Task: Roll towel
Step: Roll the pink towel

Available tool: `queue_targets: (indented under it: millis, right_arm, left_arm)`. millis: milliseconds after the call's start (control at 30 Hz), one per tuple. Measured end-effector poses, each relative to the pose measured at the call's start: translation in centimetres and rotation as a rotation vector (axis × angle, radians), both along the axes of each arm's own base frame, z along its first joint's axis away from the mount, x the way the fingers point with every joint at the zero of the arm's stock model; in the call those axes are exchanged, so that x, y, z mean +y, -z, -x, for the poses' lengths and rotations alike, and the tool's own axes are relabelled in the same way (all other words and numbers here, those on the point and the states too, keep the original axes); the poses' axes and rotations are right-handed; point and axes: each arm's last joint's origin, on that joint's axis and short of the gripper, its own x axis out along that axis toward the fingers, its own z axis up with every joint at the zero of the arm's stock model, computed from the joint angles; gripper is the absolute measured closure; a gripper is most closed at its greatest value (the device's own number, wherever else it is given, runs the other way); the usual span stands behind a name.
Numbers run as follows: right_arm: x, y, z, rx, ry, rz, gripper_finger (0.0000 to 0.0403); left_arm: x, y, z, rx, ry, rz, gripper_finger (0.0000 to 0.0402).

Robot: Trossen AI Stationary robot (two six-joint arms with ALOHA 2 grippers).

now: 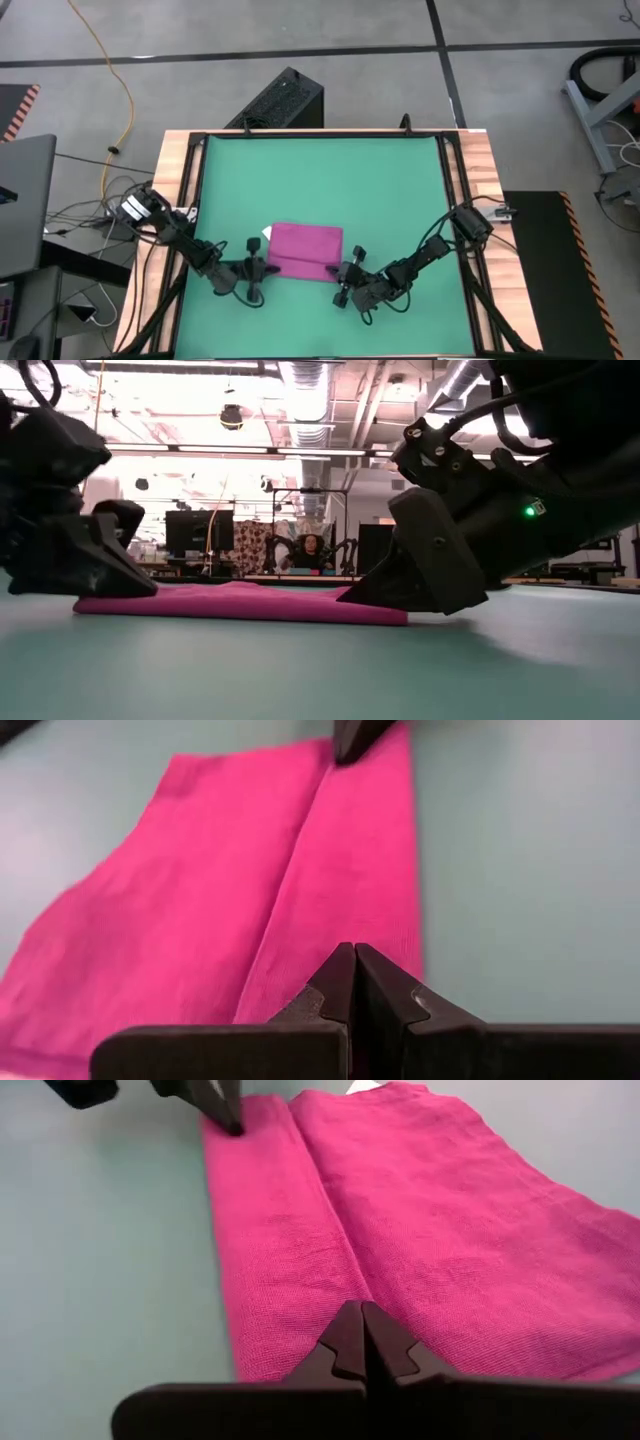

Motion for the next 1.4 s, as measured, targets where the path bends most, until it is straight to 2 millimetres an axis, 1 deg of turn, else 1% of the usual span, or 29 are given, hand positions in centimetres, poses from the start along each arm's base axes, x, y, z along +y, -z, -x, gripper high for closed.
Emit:
queue_targets:
  millis: [133,200,300,367,467,533,633,700,767,867,933,1033,1300,1400]
  right_arm:
    - [0.0,0.0,0.0,0.001,-0.005,-0.001,0.0397]
    - [0.0,-0.1,0.0,-0.014,0.006,0.005,0.0397]
    - [0.0,-0.8,0.1,-0.006,0.002,0.066,0.0392]
    - [0.1,-2.1,0.2,-0.004,-0.03,0.114,0.0385]
    - [0.4,-5.4,0.4,-0.039,-0.089,0.189,0.0366]
    - [0.7,-7.3,0.7,-0.042,-0.182,0.237,0.0348]
    - [1.2,-9.0,1.1,-0.054,-0.302,0.259,0.0314]
    - [1.3,-9.2,1.1,-0.059,-0.341,0.239,0.028]
    - [1.2,-8.5,0.9,-0.037,-0.358,0.238,0.0239]
    - [0.9,-6.8,0.5,0.014,-0.36,0.256,0.0174]
    - [0.7,-5.8,0.2,0.038,-0.352,0.266,0.0147]
    - [0.6,-4.0,0.0,0.073,-0.347,0.266,0.0137]
    - [0.3,-0.7,-0.2,0.125,-0.287,0.222,0.0142]
    - [0.2,1.2,0.1,0.164,-0.245,0.18,0.0142]
  left_arm:
    - [0.5,0.3,-0.2,0.027,-0.049,0.039,0.0401]
    - [0.6,0.4,-0.2,0.043,-0.04,0.05,0.0401]
    - [0.6,0.4,-0.2,0.055,-0.019,0.064,0.0401]
    - [0.6,0.5,-0.2,0.061,-0.016,0.073,0.0401]
    - [0.6,0.6,-0.2,0.07,-0.012,0.071,0.0401]
    - [0.6,0.6,-0.1,0.074,-0.012,0.072,0.0401]
    - [0.6,0.6,-0.1,0.076,-0.011,0.072,0.0401]
    - [0.6,0.6,-0.1,0.077,-0.009,0.073,0.0401]
    - [0.6,0.6,-0.1,0.078,-0.009,0.077,0.0401]
    - [0.6,0.6,-0.1,0.078,-0.012,0.088,0.0401]
    - [0.6,0.7,-0.1,0.082,-0.008,0.099,0.0401]
    - [0.5,0.7,-0.1,0.092,0.009,0.119,0.0401]
    - [0.5,0.7,-0.1,0.097,0.016,0.13,0.0401]
    - [0.5,0.7,-0.1,0.101,0.018,0.13,0.0401]
